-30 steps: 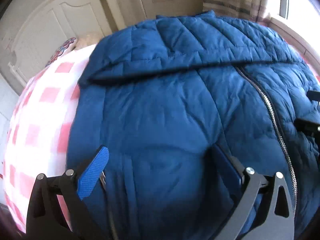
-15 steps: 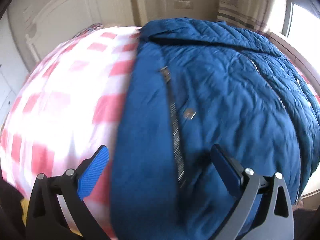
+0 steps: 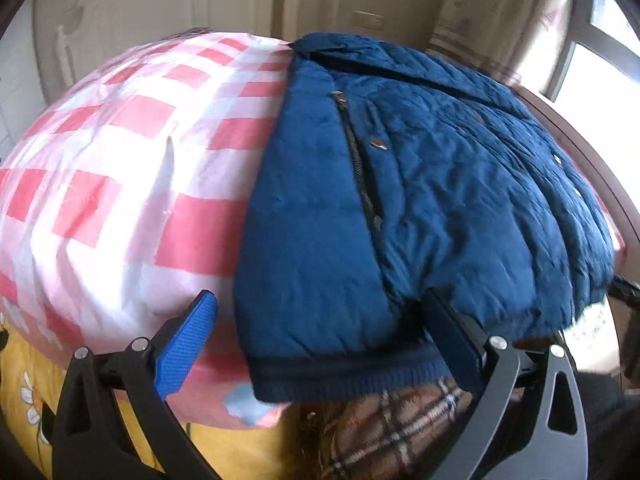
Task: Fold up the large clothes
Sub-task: 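Grasp the jacket hem with both grippers and lift it toward the collar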
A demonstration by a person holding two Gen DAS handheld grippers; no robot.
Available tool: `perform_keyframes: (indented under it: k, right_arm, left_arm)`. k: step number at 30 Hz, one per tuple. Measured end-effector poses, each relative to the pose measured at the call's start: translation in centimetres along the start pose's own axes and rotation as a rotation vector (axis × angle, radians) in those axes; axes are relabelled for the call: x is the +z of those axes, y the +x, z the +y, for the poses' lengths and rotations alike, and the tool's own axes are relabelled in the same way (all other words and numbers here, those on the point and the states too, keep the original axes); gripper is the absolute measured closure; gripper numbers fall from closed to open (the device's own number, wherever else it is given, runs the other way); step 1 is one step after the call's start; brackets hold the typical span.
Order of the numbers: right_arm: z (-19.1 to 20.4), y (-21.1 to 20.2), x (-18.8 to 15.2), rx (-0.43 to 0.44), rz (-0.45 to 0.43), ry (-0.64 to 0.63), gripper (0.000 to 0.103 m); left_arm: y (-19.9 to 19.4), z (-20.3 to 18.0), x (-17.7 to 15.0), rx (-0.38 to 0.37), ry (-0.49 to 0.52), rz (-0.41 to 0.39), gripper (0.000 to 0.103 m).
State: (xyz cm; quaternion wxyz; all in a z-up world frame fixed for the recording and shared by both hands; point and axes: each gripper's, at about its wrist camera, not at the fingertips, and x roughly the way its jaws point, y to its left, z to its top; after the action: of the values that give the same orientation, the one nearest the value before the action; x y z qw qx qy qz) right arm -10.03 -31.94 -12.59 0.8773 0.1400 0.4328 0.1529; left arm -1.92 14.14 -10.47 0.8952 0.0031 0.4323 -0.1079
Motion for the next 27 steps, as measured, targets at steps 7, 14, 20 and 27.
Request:
perform_keyframes:
  k: [7,14,20,27]
  right_arm:
    - [0.5,-0.6,-0.3,0.089,-0.079,-0.007,0.053]
    - [0.1,-0.9,-0.6,0.126,-0.076,0.011,0.047]
    - [1.1,-0.8,-1.0,0.083,-0.106,-0.036,0.058]
    - [2.4,-6.0,-1.4,0.176,-0.283,-0.01,0.08]
  left_arm:
    - [-2.0,-0.4,-0.4,-0.054,0.032,-0.038,0.06]
    - [-1.2,-0.5,-0.2,-0.044,0.005,-0.027,0.046]
    - [-1.0,-0.6,0.4,-0.066,-0.016,-0.057,0.073]
    - [-6.5,0.3,1.2,-0.253,-0.131,-0.224,0.087]
